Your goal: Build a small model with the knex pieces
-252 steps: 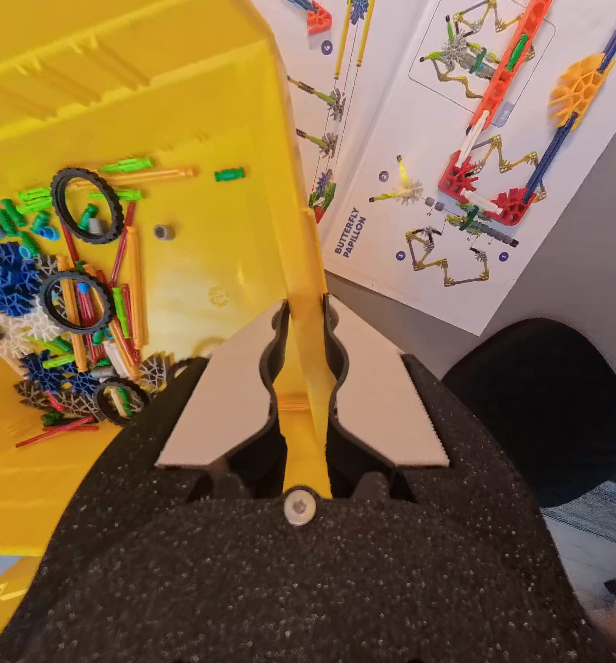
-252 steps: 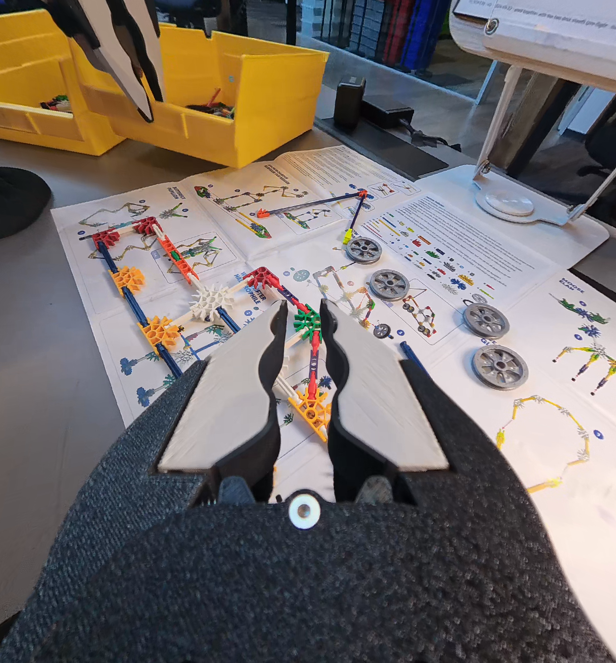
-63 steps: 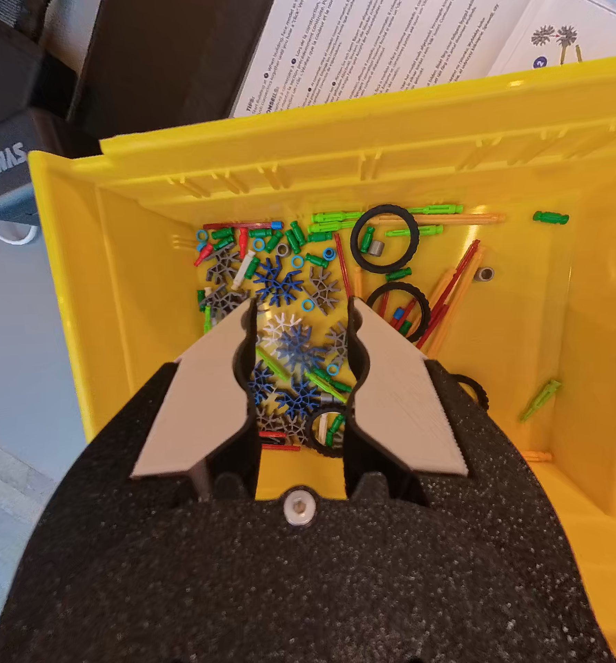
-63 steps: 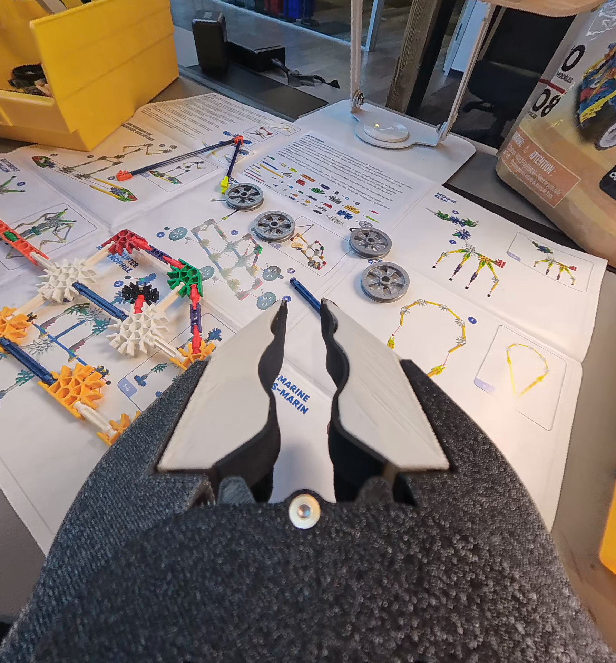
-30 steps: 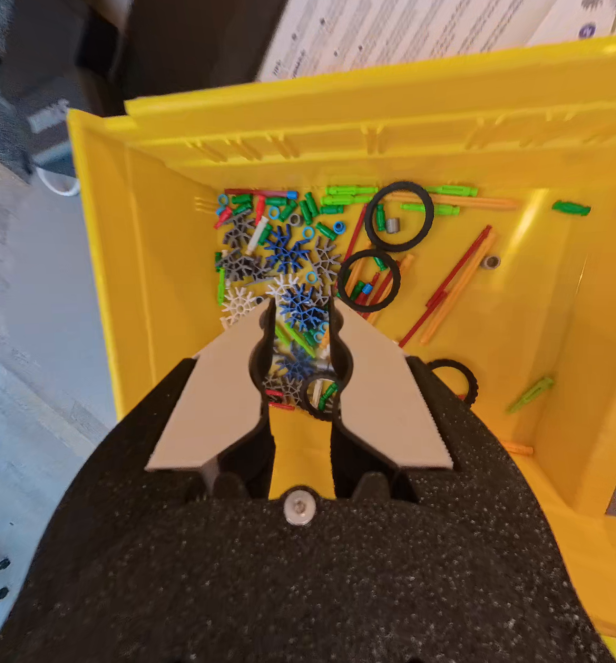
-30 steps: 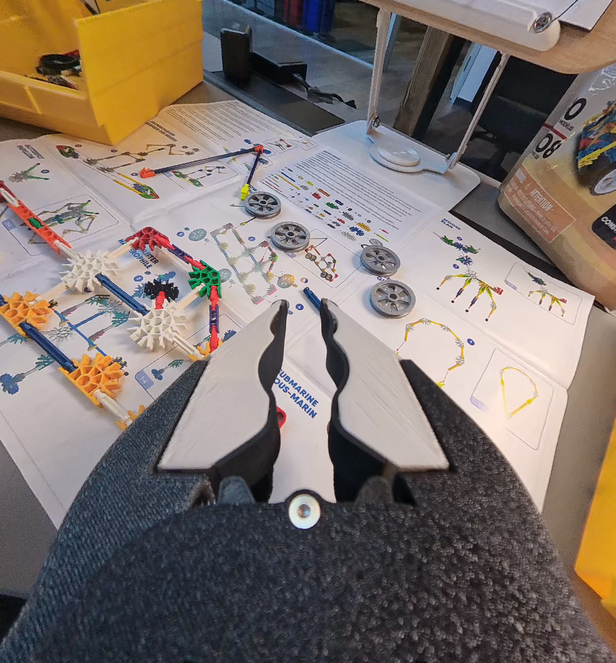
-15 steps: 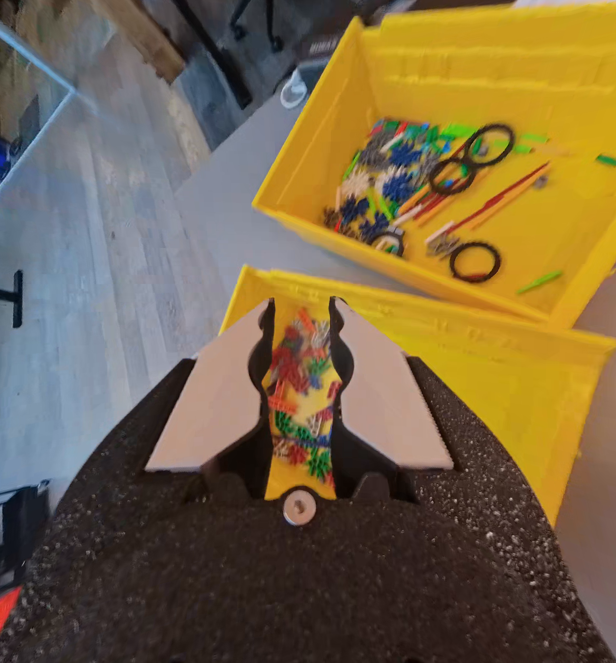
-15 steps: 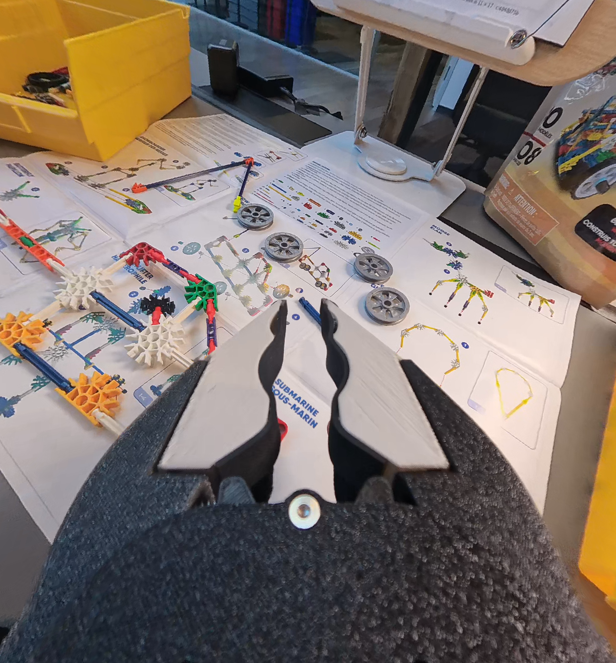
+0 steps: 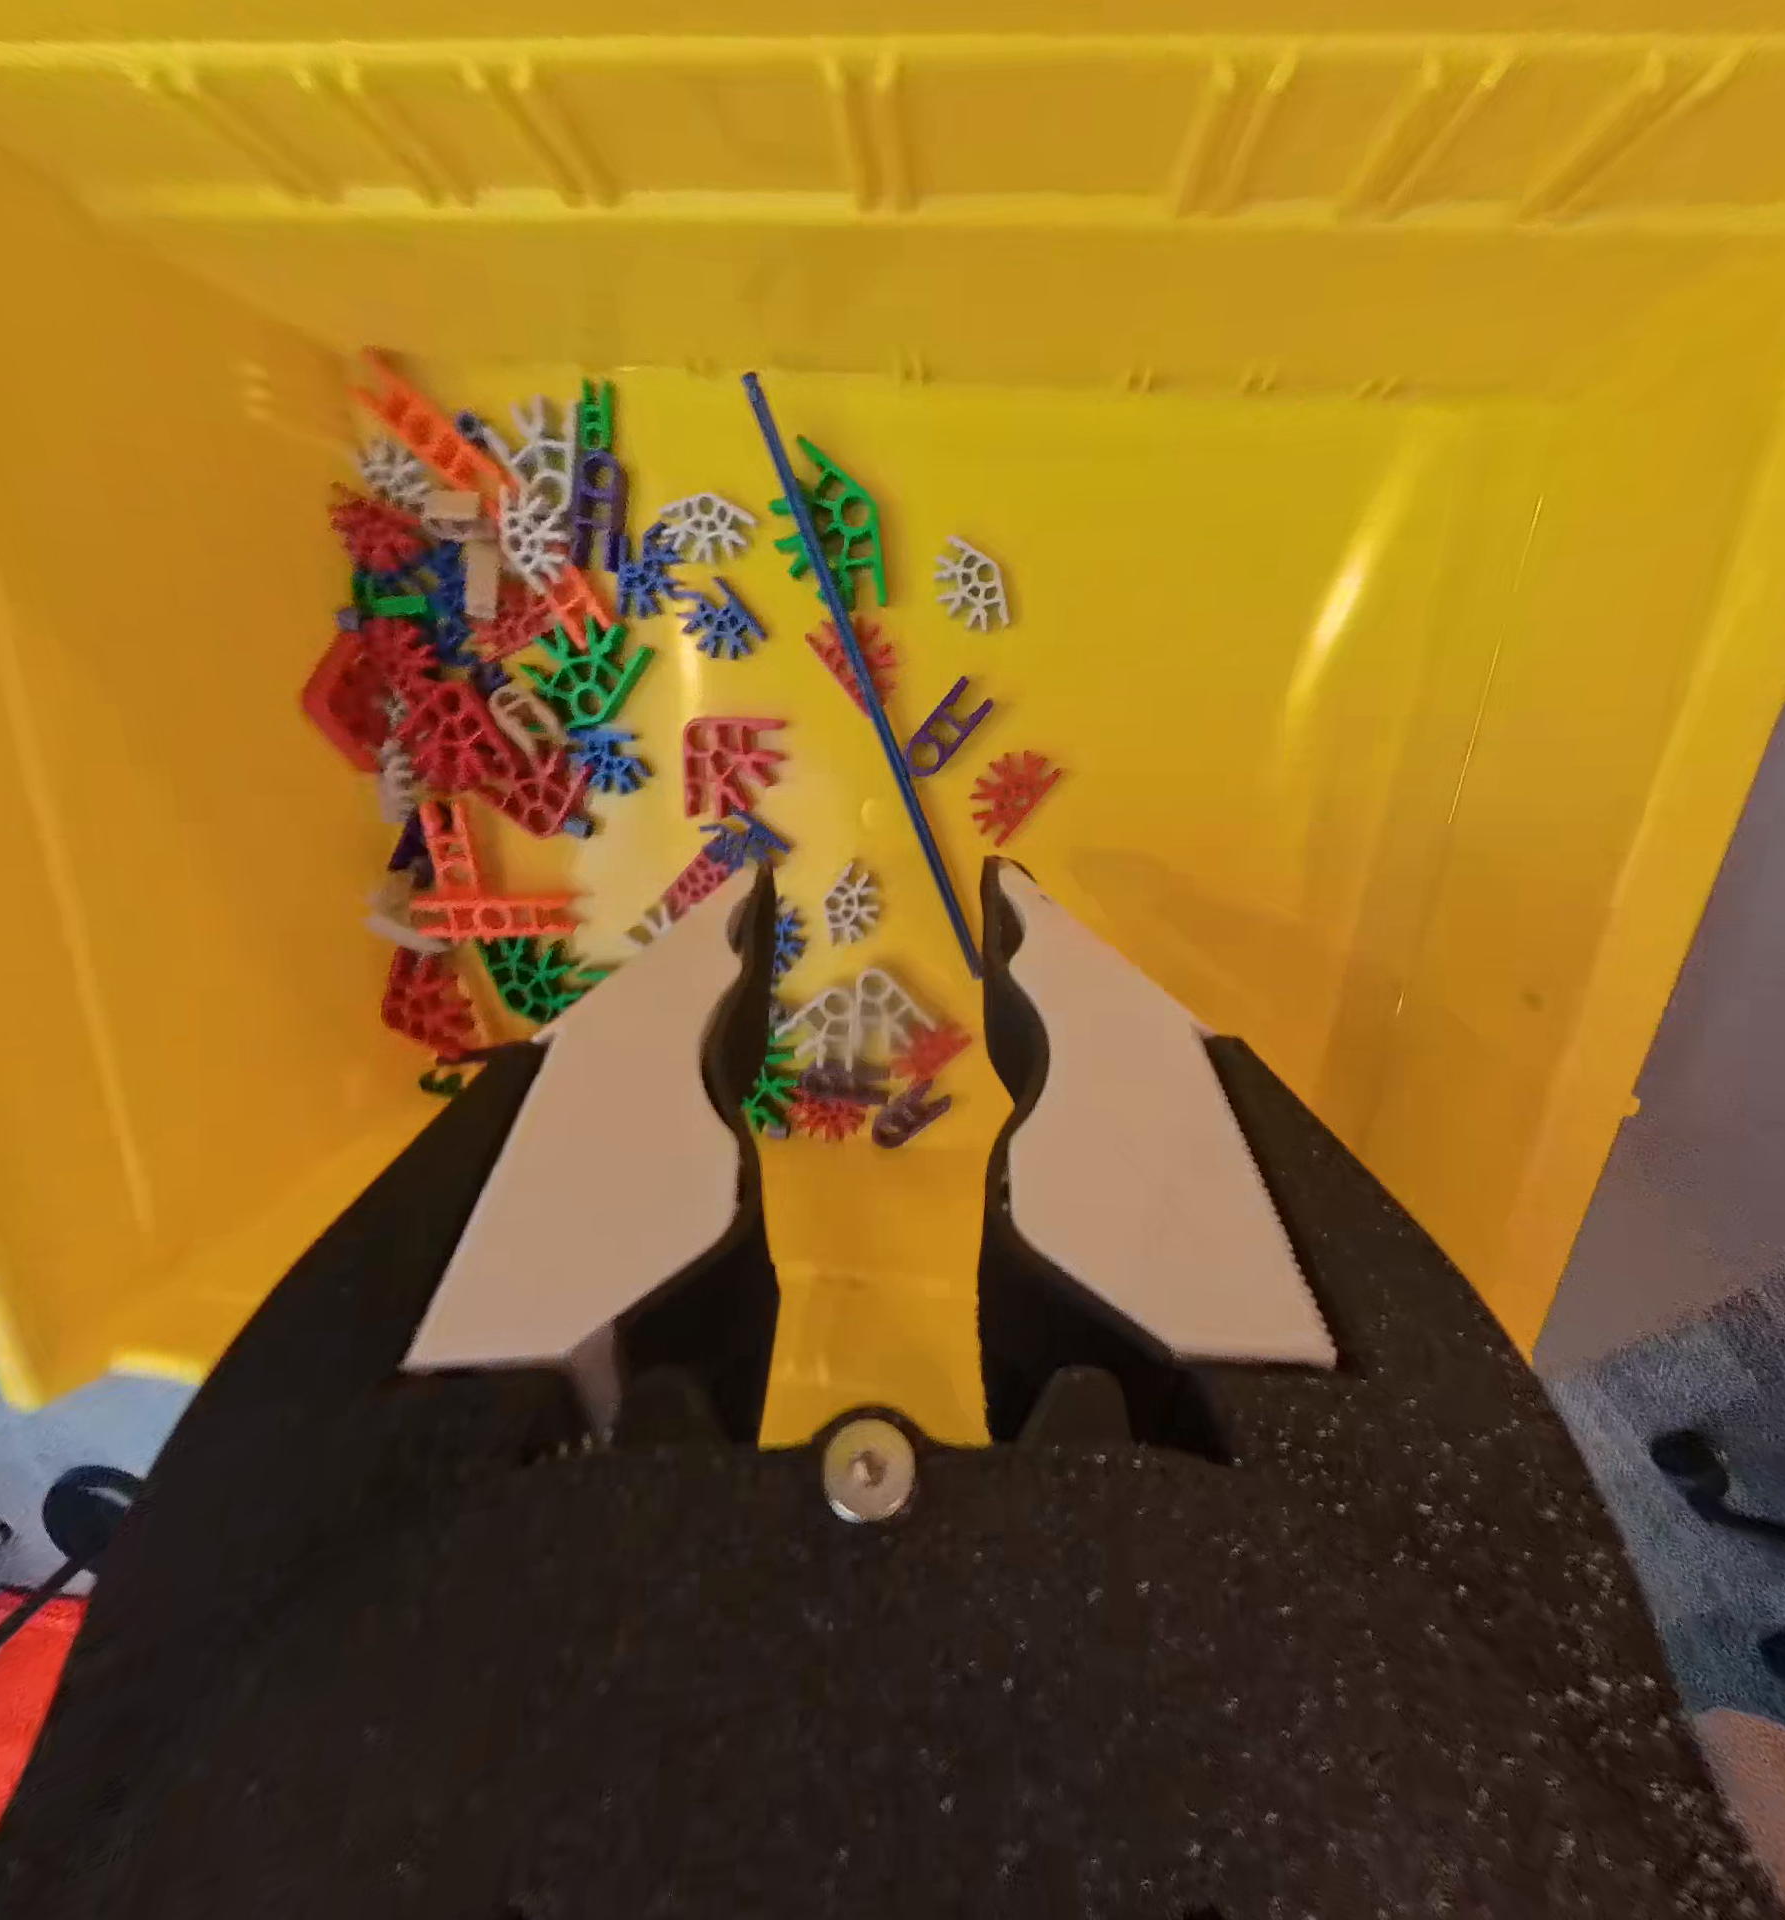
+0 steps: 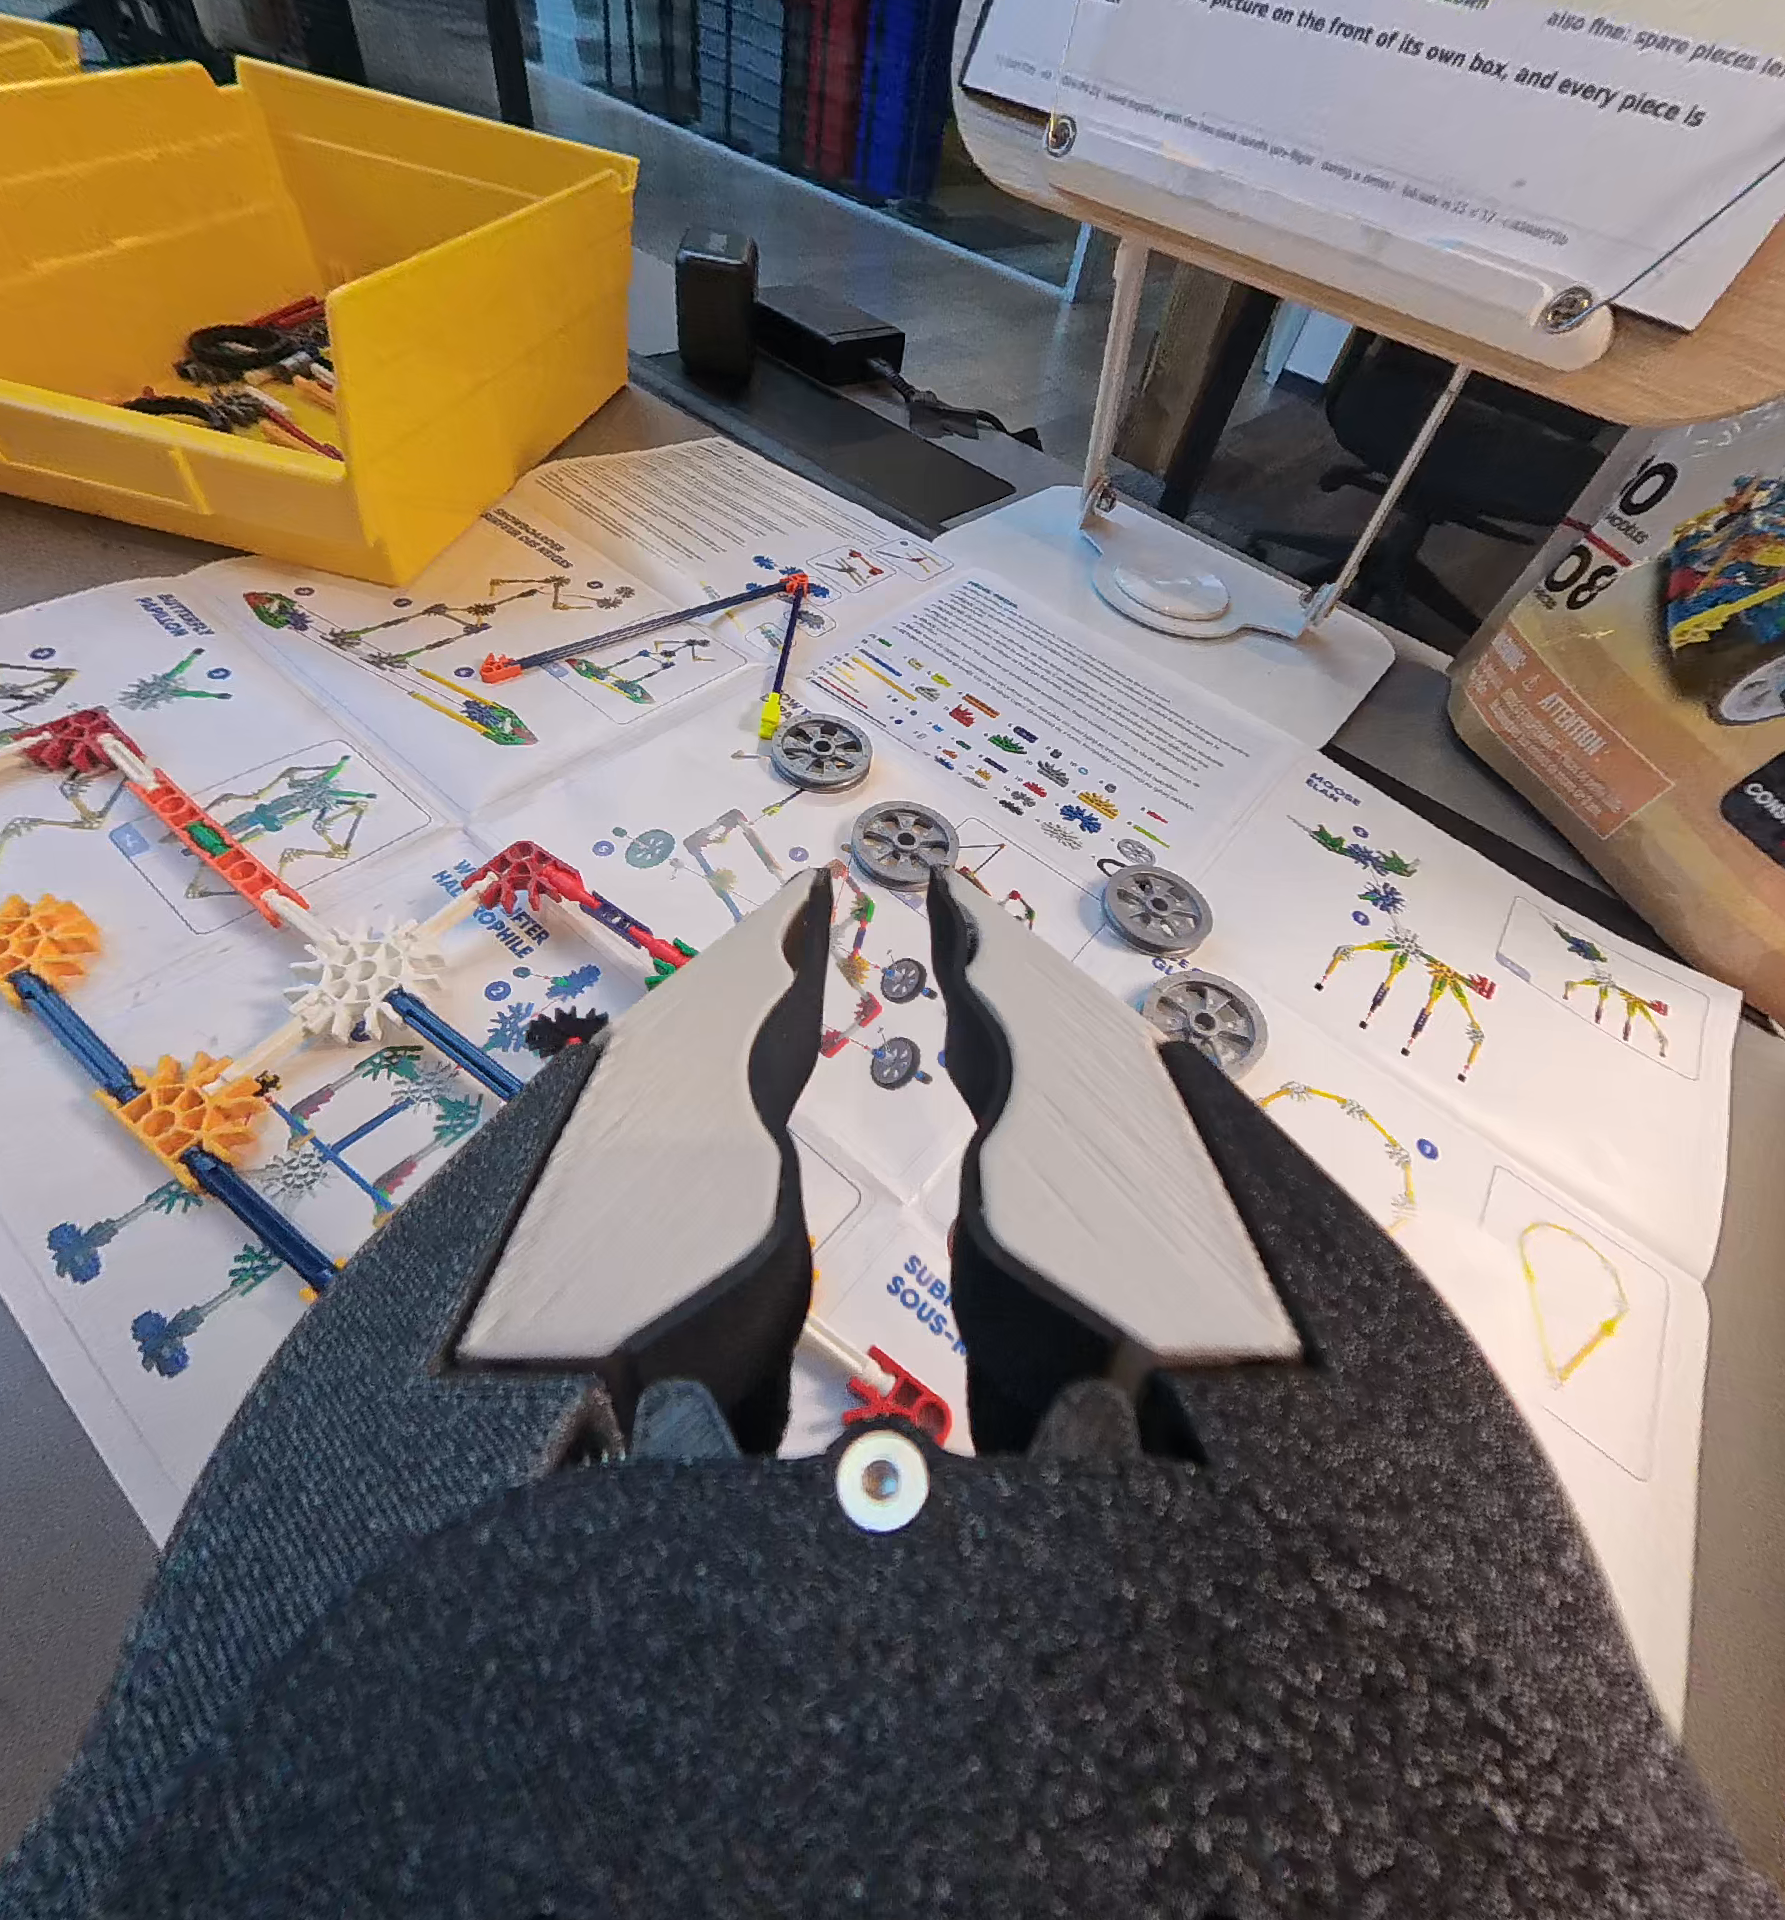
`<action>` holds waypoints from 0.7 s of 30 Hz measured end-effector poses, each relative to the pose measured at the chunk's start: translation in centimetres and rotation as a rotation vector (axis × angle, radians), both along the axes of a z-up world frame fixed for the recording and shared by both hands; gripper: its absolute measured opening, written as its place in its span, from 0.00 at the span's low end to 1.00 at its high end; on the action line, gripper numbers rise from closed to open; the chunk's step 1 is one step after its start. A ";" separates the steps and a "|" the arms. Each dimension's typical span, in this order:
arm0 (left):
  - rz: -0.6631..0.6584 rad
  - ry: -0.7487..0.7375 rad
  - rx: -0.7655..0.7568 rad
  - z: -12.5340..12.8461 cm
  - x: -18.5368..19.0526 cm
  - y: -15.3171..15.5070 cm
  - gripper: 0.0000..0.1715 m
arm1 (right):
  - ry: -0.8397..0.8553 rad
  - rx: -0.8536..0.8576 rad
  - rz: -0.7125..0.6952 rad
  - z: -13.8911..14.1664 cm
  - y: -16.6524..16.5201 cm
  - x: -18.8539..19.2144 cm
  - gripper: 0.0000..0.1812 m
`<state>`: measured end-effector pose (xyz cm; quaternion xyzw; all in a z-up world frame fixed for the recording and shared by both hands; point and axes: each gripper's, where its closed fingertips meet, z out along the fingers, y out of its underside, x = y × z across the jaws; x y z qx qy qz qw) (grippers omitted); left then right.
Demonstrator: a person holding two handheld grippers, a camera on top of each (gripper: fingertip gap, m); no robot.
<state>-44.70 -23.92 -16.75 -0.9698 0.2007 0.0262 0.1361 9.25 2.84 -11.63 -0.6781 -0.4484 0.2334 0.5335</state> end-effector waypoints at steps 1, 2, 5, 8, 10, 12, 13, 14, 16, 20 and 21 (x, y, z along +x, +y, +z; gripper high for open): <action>-0.028 -0.012 -0.039 -0.8 0.3 0.4 0.23 | 0.000 -0.002 -0.002 0.0 -0.1 -0.1 0.10; -0.050 -0.021 -0.078 -1.7 0.4 0.7 0.24 | -0.001 -0.005 -0.004 -0.1 -0.2 -0.2 0.10; -0.099 -0.003 -0.187 -3.9 -0.3 1.1 0.19 | -0.014 -0.014 -0.013 -0.5 -0.2 -0.3 0.10; -0.106 0.037 -0.194 -3.8 -1.8 1.8 0.02 | -0.028 -0.021 -0.024 -0.9 0.0 -0.2 0.10; -0.056 0.110 -0.147 -3.0 -3.8 2.6 0.01 | -0.030 -0.028 -0.030 -1.1 0.2 -0.2 0.10; 0.007 0.136 -0.030 -1.6 -5.0 3.9 0.01 | -0.030 -0.035 -0.033 -1.3 0.4 -0.3 0.10; 0.038 0.150 0.024 -0.7 -5.6 4.2 0.01 | -0.030 -0.040 -0.033 -1.5 0.5 -0.3 0.10; 0.060 0.166 0.065 0.0 -6.1 4.4 0.01 | -0.032 -0.045 -0.032 -1.7 0.6 -0.4 0.10; 0.091 0.201 0.121 1.1 -6.6 4.1 0.05 | -0.040 -0.053 -0.027 -2.1 0.6 -0.6 0.10; 0.102 0.233 0.191 2.8 -5.5 2.9 0.12 | -0.047 -0.051 -0.019 -2.3 0.7 -0.8 0.10; 0.109 0.241 0.201 3.2 -5.2 2.5 0.13 | -0.045 -0.051 -0.019 -2.2 0.8 -0.8 0.10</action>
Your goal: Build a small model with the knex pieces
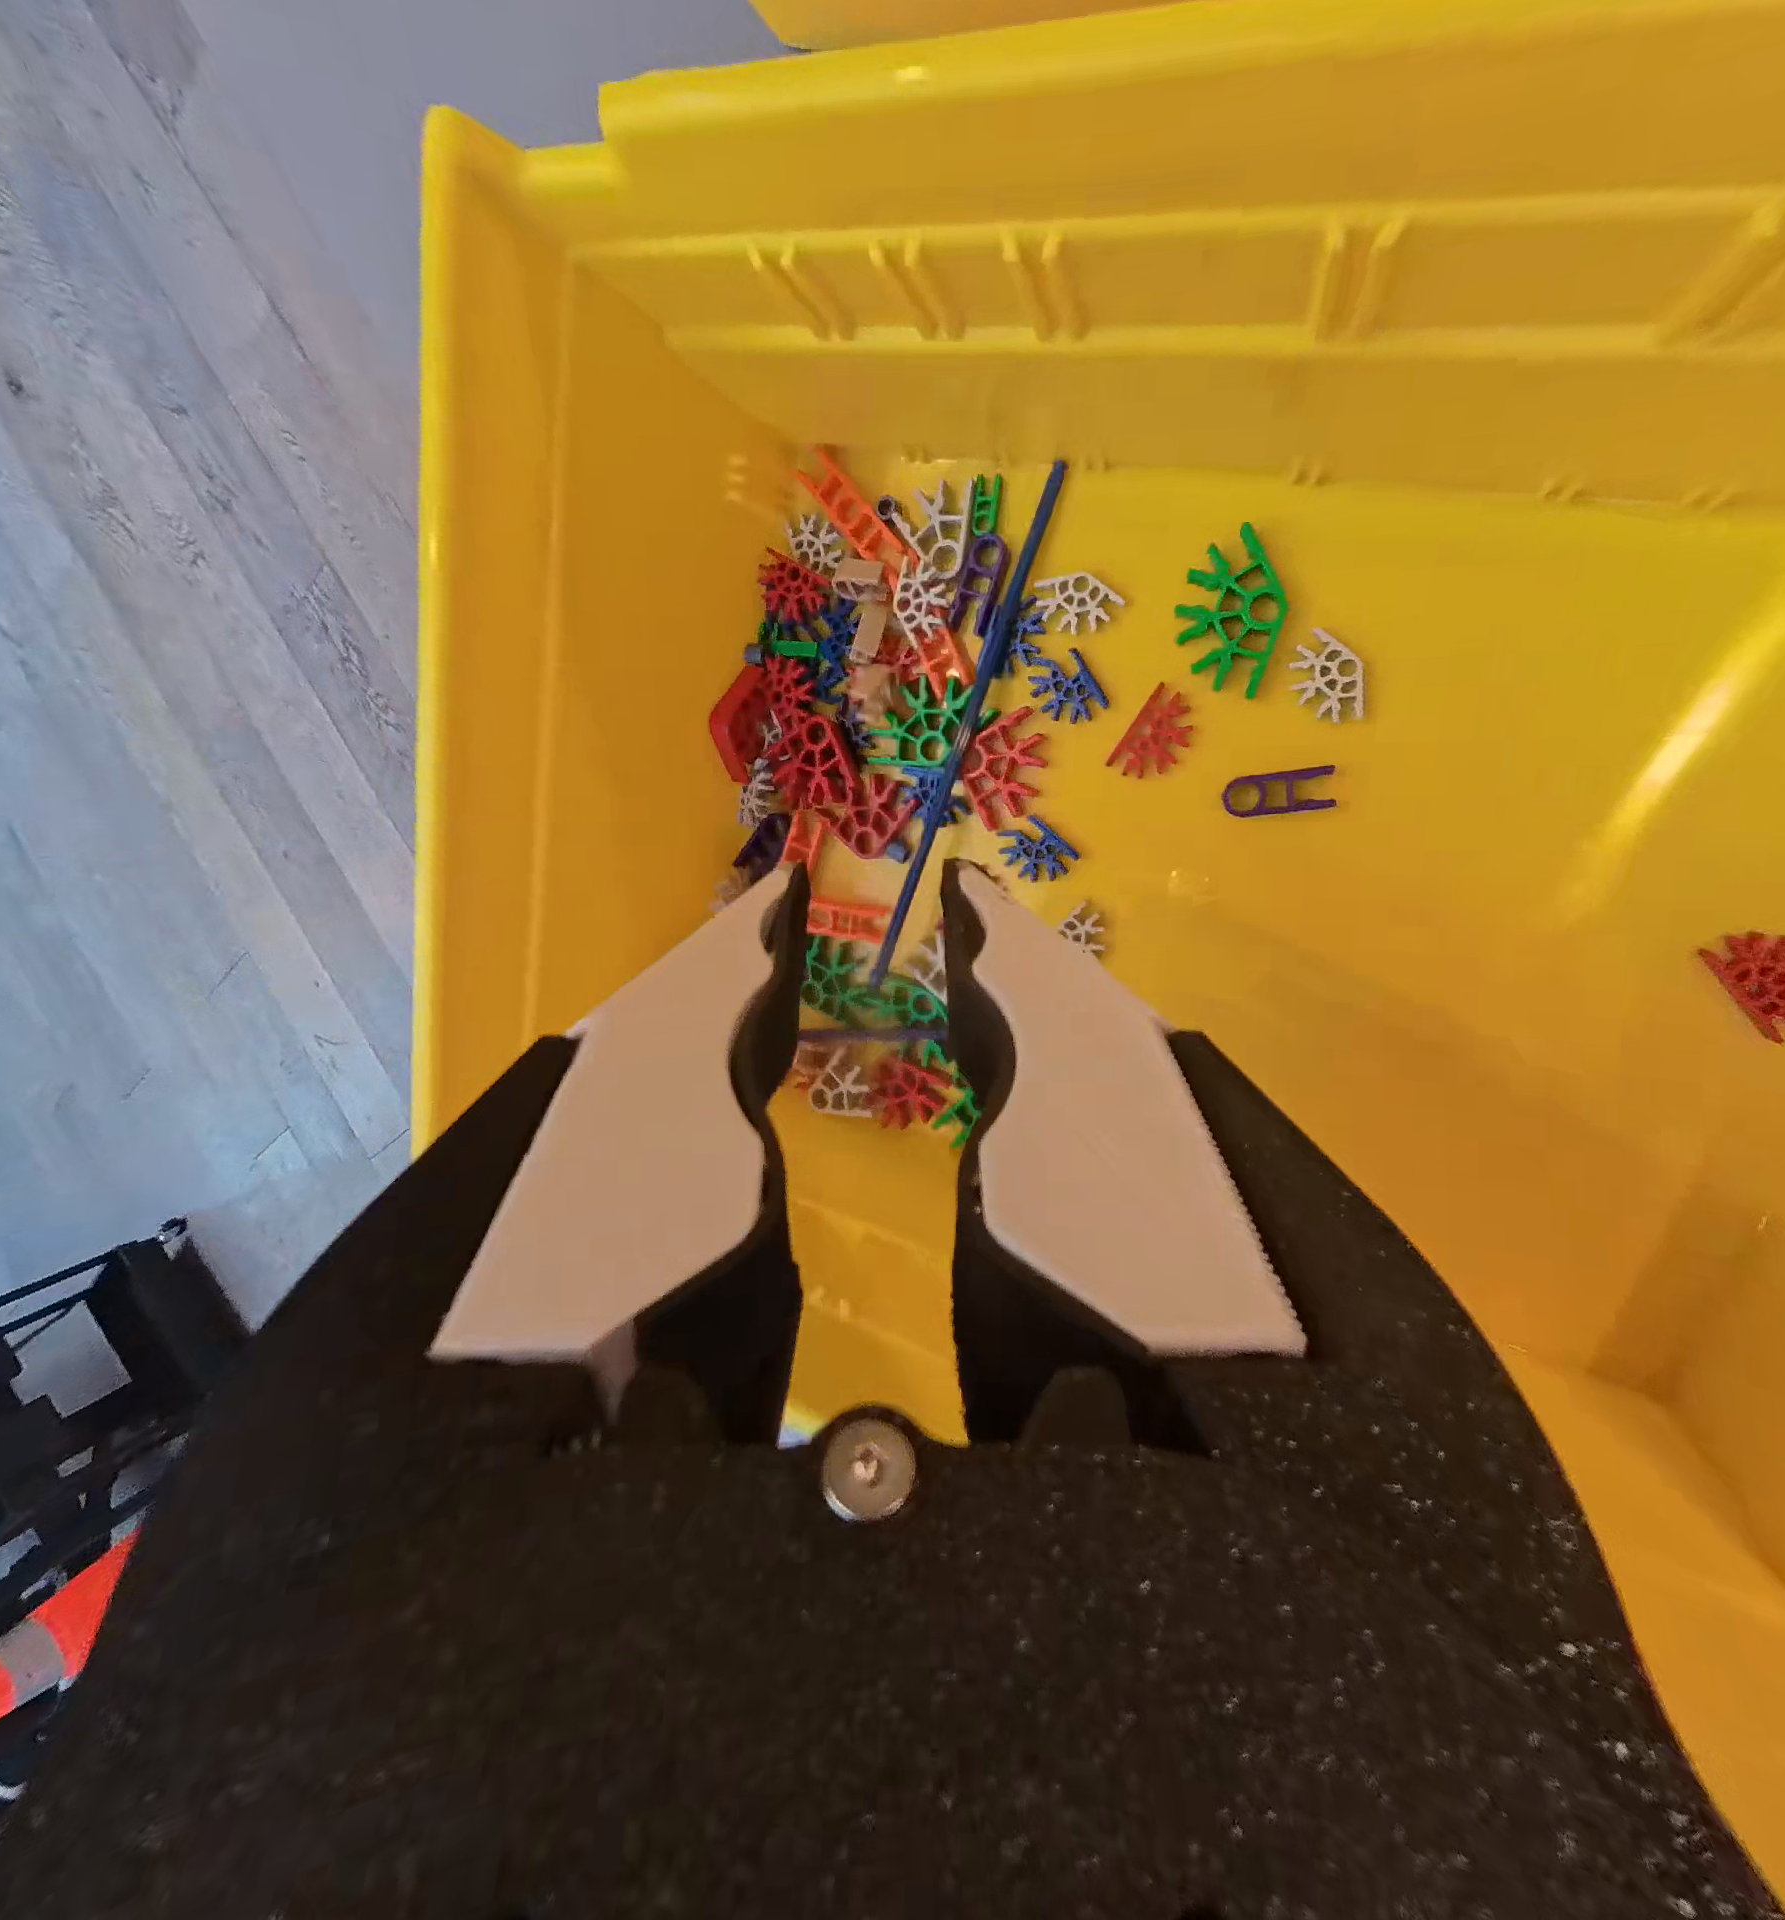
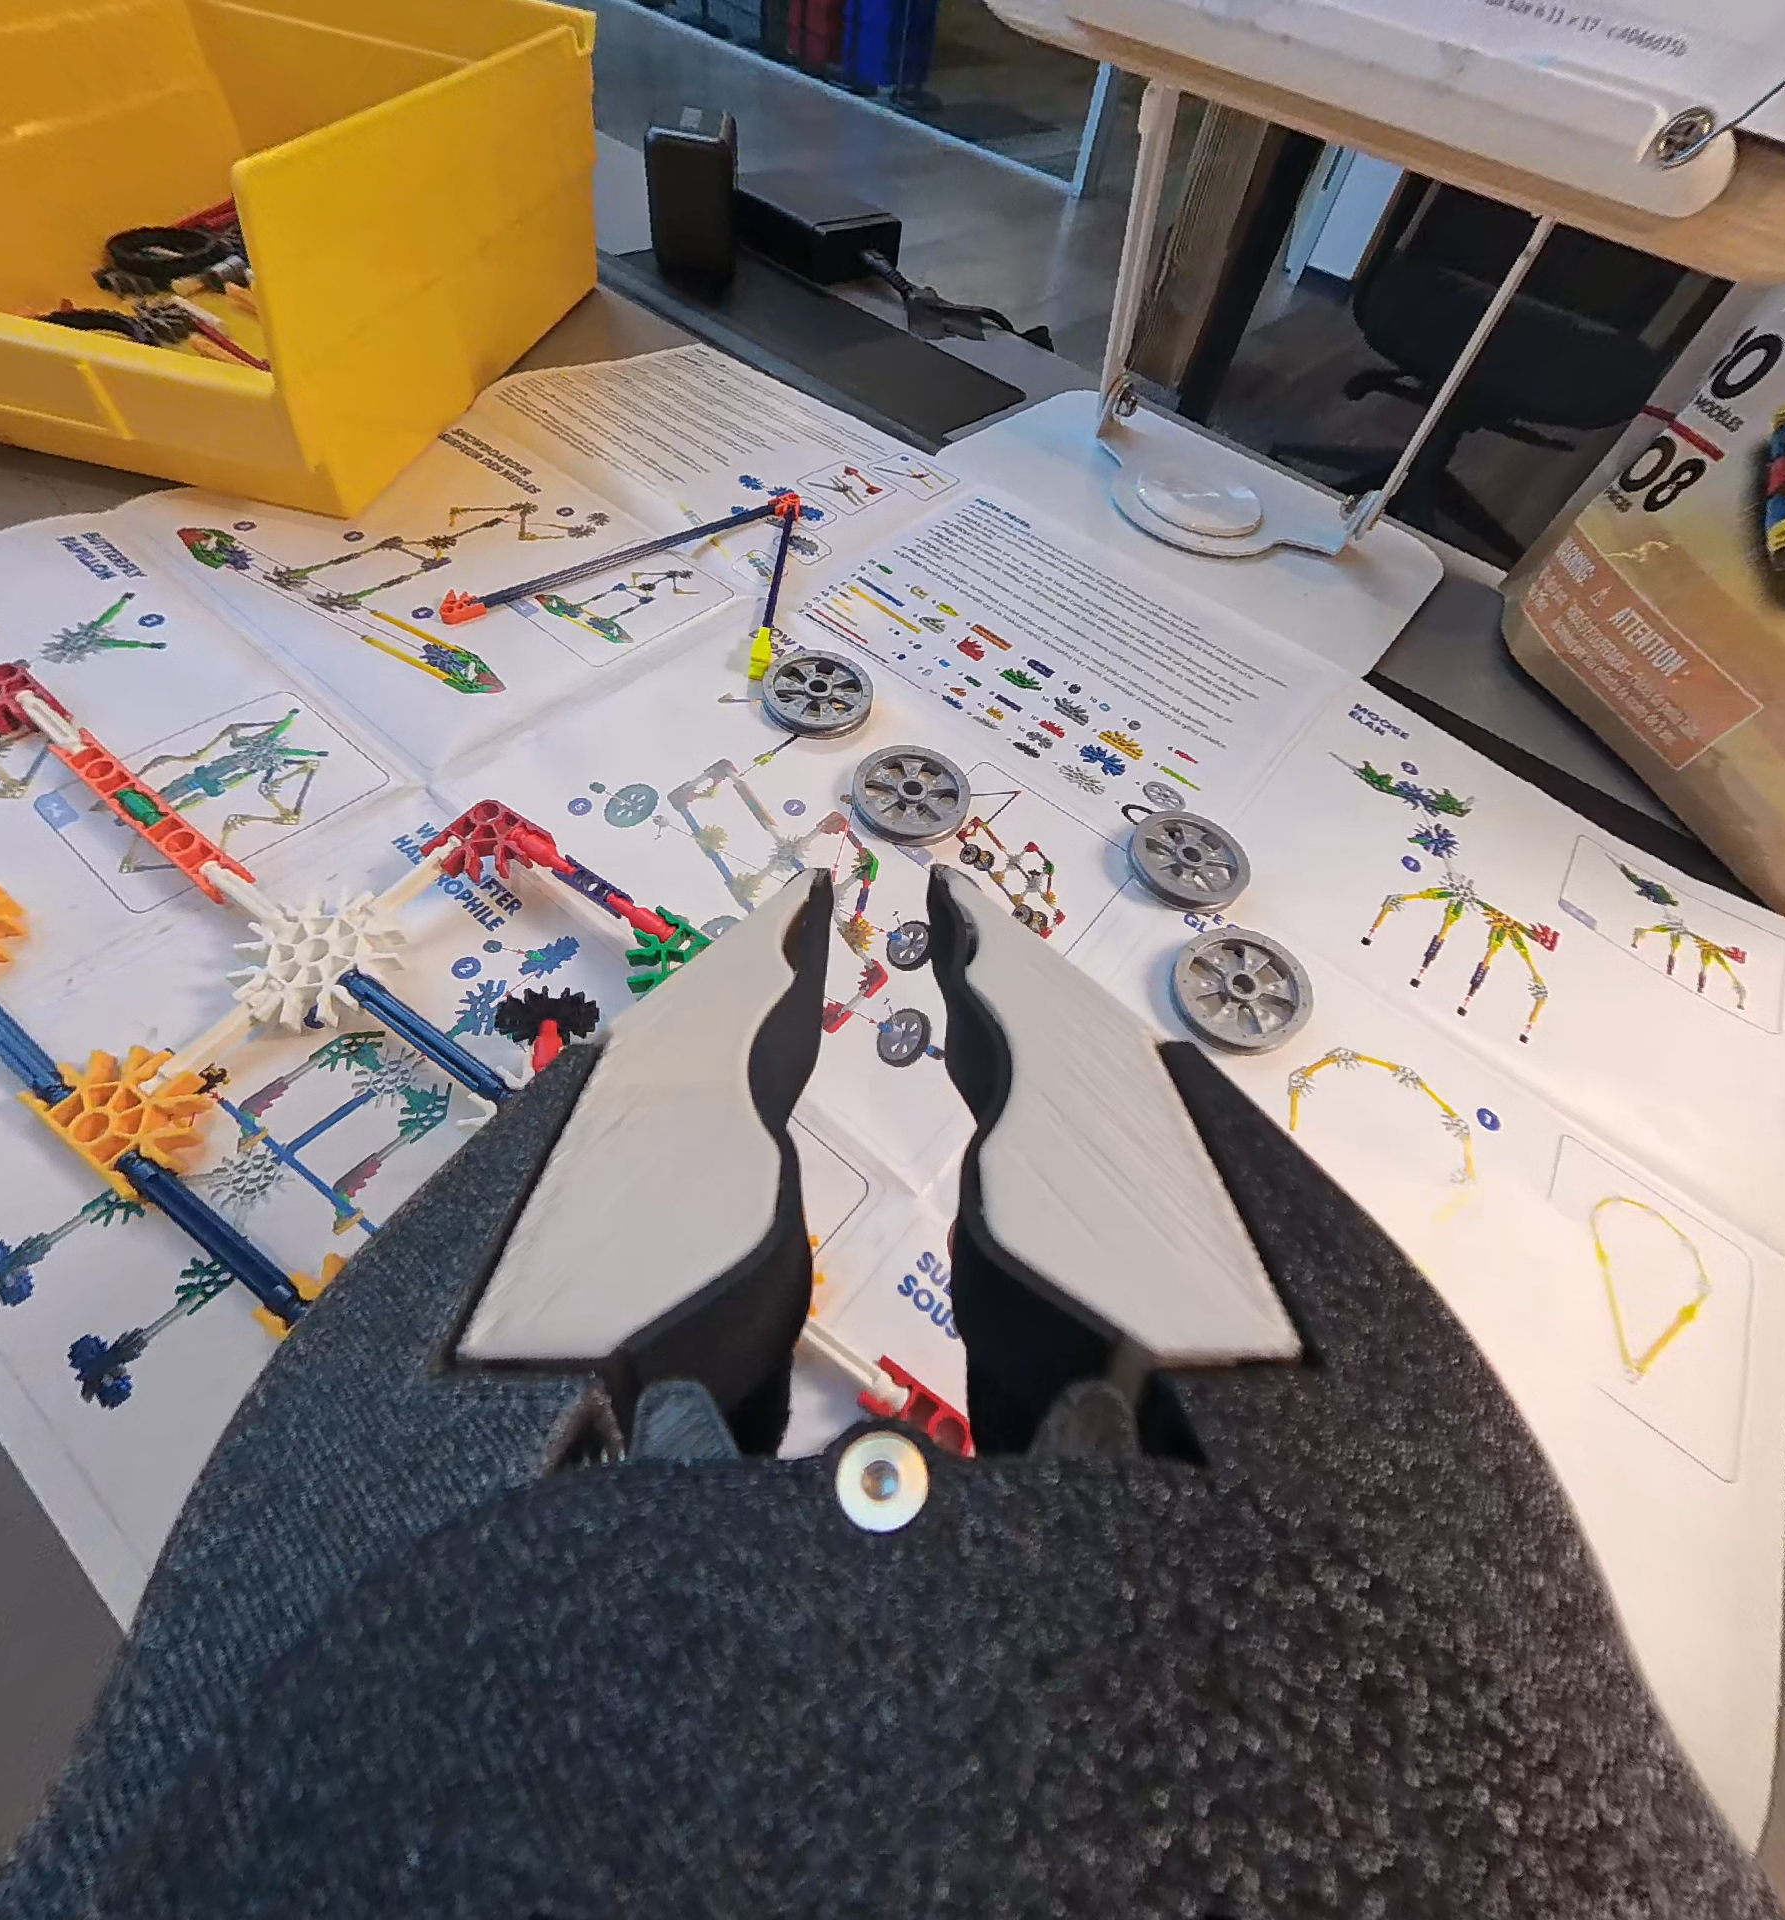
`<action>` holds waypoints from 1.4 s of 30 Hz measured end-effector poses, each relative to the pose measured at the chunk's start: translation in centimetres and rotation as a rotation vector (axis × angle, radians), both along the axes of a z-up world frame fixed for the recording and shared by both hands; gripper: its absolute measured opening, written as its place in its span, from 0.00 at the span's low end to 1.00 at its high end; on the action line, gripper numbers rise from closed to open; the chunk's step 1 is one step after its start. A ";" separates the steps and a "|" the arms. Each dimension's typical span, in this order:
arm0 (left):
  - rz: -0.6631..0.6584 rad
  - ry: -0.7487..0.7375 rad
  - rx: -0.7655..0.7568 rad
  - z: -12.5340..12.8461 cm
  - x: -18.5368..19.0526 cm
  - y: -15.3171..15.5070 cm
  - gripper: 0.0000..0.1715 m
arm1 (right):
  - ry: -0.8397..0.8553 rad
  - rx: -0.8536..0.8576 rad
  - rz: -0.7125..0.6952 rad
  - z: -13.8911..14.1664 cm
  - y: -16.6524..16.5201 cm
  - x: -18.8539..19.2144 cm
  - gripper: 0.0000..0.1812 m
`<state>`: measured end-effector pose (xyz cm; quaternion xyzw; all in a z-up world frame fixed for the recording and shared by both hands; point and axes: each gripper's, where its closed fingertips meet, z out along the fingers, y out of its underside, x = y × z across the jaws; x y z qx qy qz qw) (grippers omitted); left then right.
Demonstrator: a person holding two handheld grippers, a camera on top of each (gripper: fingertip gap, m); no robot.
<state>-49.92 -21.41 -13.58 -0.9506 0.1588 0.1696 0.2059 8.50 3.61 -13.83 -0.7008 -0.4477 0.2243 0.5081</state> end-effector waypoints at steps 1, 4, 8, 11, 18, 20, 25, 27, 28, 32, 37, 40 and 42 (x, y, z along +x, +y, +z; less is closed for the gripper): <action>0.005 0.006 0.012 0.3 0.3 -0.3 0.14 | 0.003 0.002 0.000 0.1 0.0 0.1 0.10; 0.021 0.008 0.083 1.6 1.4 -1.0 0.15 | 0.005 0.016 -0.003 0.5 0.0 0.6 0.10; 0.018 0.005 0.414 6.0 4.6 0.3 0.14 | 0.007 0.051 -0.027 1.4 0.2 2.2 0.10; -0.001 -0.087 0.707 9.6 9.9 1.1 0.13 | 0.019 0.073 -0.061 2.2 0.4 4.2 0.10; -0.013 -0.319 0.876 7.4 22.3 3.9 0.15 | 0.050 0.101 -0.151 3.1 0.9 10.3 0.10; 0.011 -0.348 0.861 5.6 24.9 4.9 0.17 | 0.060 0.104 -0.185 3.1 1.1 12.4 0.10; 0.019 -0.338 0.719 0.5 29.2 7.5 0.20 | 0.080 0.096 -0.272 2.8 2.2 17.6 0.10; 0.019 -0.237 0.642 -1.1 29.0 8.2 0.21 | 0.102 0.089 -0.301 2.8 2.8 19.2 0.10; 0.012 -0.201 0.616 -1.7 29.0 8.5 0.21 | 0.120 0.088 -0.315 2.8 3.1 19.8 0.10; 0.000 -0.097 0.537 -3.3 29.0 9.1 0.21 | 0.163 0.109 -0.378 3.0 4.1 21.5 0.10; 0.016 -0.089 0.528 -3.7 28.7 9.3 0.21 | 0.192 0.116 -0.511 3.5 5.8 24.6 0.19; 0.050 -0.104 0.555 -3.3 28.0 9.3 0.21 | 0.162 0.005 -0.503 2.5 6.5 24.9 0.34; 0.077 -0.113 0.574 -3.0 27.5 9.3 0.21 | 0.086 -0.036 -0.495 1.4 6.9 24.7 0.41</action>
